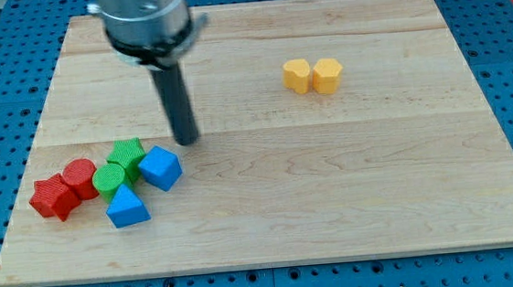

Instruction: Place the heart right to the cube

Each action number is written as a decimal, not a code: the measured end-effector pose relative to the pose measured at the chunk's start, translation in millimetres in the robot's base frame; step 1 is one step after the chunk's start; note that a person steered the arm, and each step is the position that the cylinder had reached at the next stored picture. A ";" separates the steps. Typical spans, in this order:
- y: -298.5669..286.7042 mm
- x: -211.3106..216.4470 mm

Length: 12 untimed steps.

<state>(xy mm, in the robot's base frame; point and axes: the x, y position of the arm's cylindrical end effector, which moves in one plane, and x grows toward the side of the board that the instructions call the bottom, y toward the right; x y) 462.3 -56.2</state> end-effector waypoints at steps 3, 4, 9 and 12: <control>251.6 -81.0; 196.7 -134.9; -14.5 -20.2; -69.3 -15.0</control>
<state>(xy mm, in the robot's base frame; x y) 447.3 -125.5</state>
